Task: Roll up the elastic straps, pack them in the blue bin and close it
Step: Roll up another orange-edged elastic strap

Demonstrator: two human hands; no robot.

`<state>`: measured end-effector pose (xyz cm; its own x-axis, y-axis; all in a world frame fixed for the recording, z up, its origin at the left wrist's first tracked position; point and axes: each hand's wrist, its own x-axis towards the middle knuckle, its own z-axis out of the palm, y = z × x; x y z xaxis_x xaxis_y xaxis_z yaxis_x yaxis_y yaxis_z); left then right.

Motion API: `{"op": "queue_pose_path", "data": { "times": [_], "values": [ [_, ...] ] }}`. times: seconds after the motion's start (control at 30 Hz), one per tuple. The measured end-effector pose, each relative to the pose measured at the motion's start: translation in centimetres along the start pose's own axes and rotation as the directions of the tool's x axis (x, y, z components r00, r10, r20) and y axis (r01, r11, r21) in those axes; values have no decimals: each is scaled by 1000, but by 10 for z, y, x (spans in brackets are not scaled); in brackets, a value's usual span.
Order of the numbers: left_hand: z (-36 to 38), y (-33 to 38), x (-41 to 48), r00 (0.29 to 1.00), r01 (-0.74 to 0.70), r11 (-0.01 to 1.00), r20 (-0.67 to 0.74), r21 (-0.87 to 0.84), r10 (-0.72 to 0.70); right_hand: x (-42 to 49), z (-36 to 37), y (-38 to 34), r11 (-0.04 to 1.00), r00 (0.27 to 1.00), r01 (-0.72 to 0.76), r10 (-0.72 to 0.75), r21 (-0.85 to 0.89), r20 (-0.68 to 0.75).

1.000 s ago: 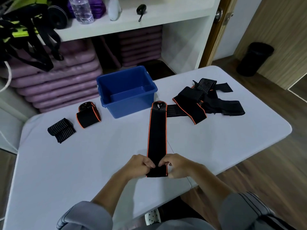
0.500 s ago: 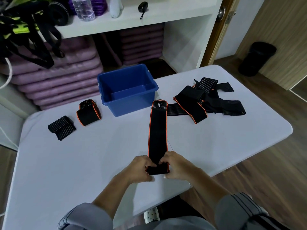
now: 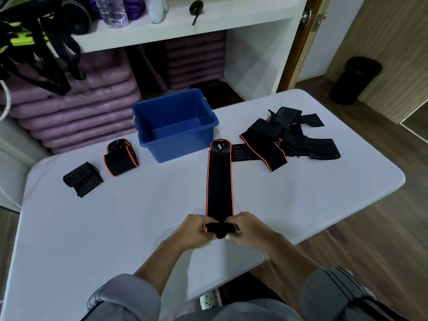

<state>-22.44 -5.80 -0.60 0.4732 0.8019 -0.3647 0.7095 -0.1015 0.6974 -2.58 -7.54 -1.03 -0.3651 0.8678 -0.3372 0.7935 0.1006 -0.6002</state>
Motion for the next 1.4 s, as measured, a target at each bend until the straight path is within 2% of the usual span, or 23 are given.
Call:
{"op": "queue_pose_path", "data": {
  "times": [0.13, 0.27, 0.37, 0.5, 0.57, 0.67, 0.8, 0.9, 1.0, 1.07, 1.13, 1.23, 1.33, 1.4],
  "values": [
    [-8, 0, 9, 997, 77, 993, 8, -87, -77, 2, -7, 0, 992, 998, -68, 66, 105, 23],
    [-3, -3, 16, 996, 67, 998, -63, -7, -67, 10, -2, 3, 967, 986, -164, 165, 195, 10],
    [5, -6, 17, 985, 73, 996, -162, 44, -65, 17, 4, 2, 970, 978, -186, 198, 156, -66],
    [10, -11, 14, 952, -59, 994, -295, 93, 84, 17, 2, 2, 996, 965, -79, 87, 44, -246],
    [11, -13, 12, 942, -113, 989, -305, 95, 137, 14, 2, 1, 1000, 968, 19, -19, -3, -251],
    [13, -16, 8, 942, -164, 975, -270, 147, 199, 10, 4, 4, 997, 966, 78, -83, -29, -243],
    [11, -21, 12, 952, -229, 923, -127, 308, 278, 6, 6, 11, 987, 972, 135, -149, -88, -181],
    [6, -16, 17, 955, -209, 923, -134, 322, 263, 9, 6, 10, 986, 968, 126, -146, -108, -204],
    [-3, -11, 19, 970, -147, 953, -151, 266, 191, 11, -2, 5, 997, 966, 74, -70, 6, -250],
    [-5, -9, 23, 985, -87, 965, -124, 248, 120, 14, -3, 3, 998, 973, 17, -4, 52, -232],
    [-4, -9, 27, 990, -24, 988, -133, 151, 45, 17, -1, 3, 994, 970, -17, 42, 105, -238],
    [-4, -6, 31, 977, 20, 999, -211, 39, -11, 21, 4, 7, 994, 945, 13, 23, 108, -326],
    [-4, -5, 33, 938, -70, 984, -324, 162, 120, 26, 5, 11, 996, 917, 72, -43, 57, -397],
    [-3, -8, 34, 909, -180, 957, -335, 227, 250, 28, 4, 12, 991, 906, 131, -128, -21, -403]
  ]
}}
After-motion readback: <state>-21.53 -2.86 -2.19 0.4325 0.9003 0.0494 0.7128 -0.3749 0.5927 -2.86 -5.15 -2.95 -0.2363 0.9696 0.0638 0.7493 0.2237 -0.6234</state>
